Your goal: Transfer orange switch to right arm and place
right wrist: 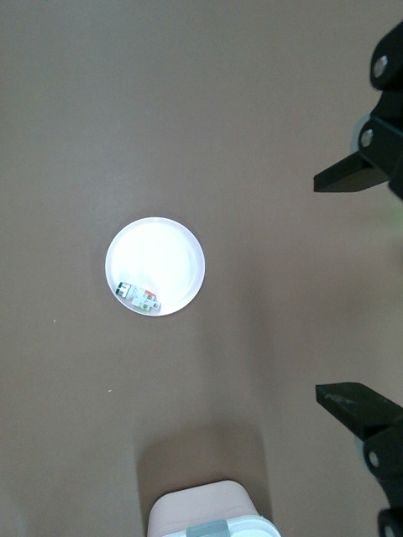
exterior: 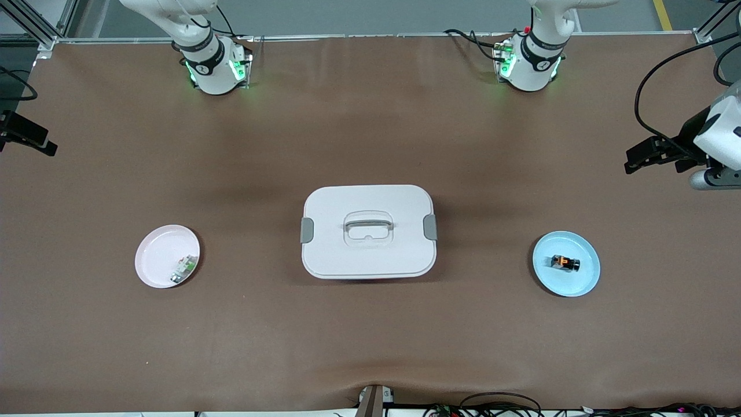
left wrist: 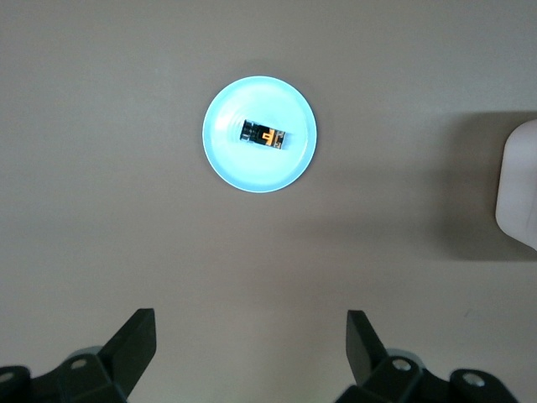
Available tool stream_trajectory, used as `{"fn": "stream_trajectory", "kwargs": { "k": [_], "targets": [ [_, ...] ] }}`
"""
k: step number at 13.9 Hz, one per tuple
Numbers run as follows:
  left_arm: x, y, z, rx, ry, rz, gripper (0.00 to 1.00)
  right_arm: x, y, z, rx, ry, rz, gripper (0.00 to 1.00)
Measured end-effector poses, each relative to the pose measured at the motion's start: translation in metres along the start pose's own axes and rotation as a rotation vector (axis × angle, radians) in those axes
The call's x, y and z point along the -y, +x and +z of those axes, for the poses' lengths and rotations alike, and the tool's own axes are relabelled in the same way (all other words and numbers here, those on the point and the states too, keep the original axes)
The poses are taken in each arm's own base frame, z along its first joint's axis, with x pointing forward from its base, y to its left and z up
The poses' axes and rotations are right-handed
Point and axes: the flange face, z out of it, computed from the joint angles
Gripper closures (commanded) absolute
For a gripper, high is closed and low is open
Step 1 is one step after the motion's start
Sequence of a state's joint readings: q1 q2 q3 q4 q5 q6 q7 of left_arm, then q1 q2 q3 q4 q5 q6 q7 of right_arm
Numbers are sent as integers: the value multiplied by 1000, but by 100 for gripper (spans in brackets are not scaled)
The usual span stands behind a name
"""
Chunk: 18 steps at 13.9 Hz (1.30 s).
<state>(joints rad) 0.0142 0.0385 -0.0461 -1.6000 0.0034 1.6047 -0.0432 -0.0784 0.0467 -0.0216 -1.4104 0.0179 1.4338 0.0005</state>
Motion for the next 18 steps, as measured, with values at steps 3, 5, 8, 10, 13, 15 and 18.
{"fn": "stream_trajectory", "kwargs": {
  "k": [3, 5, 8, 10, 13, 15, 18],
  "targets": [
    [0, 0, 0, 0, 0, 0, 0, 0, 0, 0, -1, 0, 0, 0],
    [0, 0, 0, 0, 0, 0, 0, 0, 1, -1, -6, 0, 0, 0],
    [0, 0, 0, 0, 0, 0, 0, 0, 1, -1, -12, 0, -1, 0],
    [0, 0, 0, 0, 0, 0, 0, 0, 1, -1, -13, 0, -1, 0],
    [0, 0, 0, 0, 0, -1, 0, 0, 1, -1, -14, 0, -1, 0],
    [0, 1, 2, 3, 0, -1, 0, 0, 1, -1, -14, 0, 0, 0],
    [-2, 5, 11, 20, 0, 3, 0, 0, 1, -1, -14, 0, 0, 0]
  ]
}}
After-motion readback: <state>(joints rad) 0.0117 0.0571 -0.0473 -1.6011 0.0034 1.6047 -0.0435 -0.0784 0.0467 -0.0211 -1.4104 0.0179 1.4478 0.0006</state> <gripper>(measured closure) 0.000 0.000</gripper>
